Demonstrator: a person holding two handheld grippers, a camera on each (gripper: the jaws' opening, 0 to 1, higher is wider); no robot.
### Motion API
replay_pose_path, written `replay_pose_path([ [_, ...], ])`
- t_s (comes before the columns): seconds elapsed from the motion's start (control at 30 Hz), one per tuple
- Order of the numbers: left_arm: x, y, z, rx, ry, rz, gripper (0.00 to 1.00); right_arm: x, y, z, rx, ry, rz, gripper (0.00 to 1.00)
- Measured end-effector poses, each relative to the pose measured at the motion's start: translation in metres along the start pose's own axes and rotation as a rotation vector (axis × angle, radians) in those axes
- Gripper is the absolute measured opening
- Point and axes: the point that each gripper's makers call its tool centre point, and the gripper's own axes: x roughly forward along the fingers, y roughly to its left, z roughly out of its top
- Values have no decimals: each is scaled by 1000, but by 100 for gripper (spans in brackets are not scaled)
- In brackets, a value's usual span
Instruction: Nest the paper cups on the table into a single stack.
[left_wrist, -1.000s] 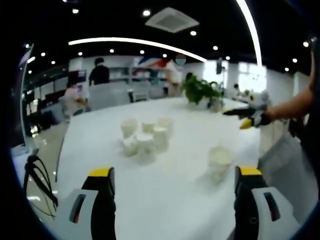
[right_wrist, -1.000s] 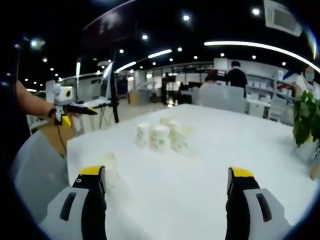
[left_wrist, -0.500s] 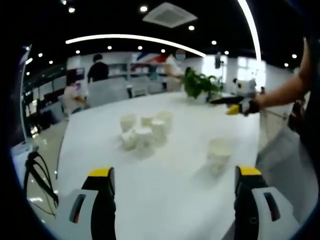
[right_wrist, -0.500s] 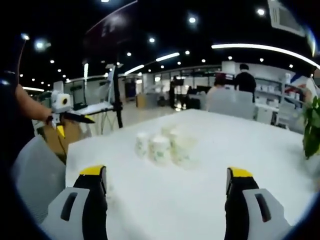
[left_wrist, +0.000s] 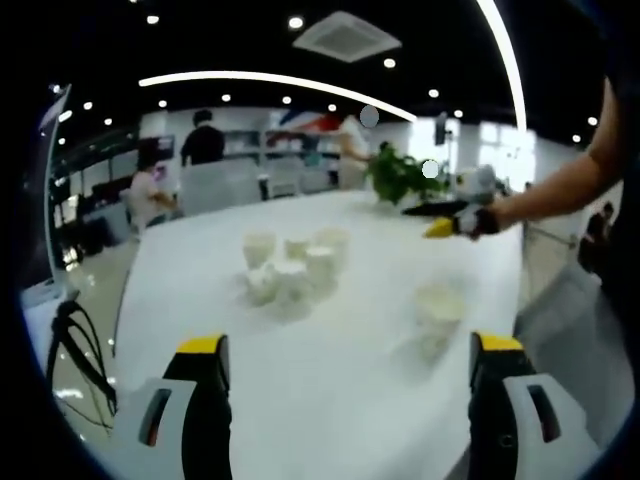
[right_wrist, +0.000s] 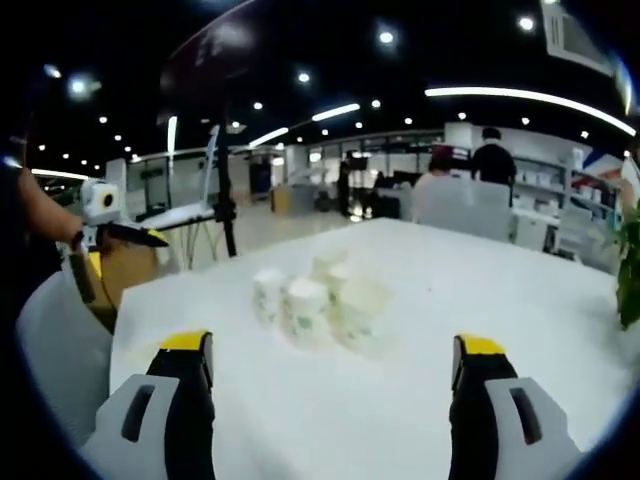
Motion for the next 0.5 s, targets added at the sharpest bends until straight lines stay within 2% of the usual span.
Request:
replay_pose_path([
  [0.03,1,-3,-3,26,19,-12,99,3,-1,1,2,-3,3,98],
  [0.13,1,-6,0,-4,-6,-23,99,11,-5,2,6,-4,7,98],
  [0.4,2,-3,-5,-19,-1,-16,99,31,-14,-1,9,14,18,96],
  [0.5,3,0,-5,-15,-40,-5,99,39,-18,-1,20,18,23,94],
])
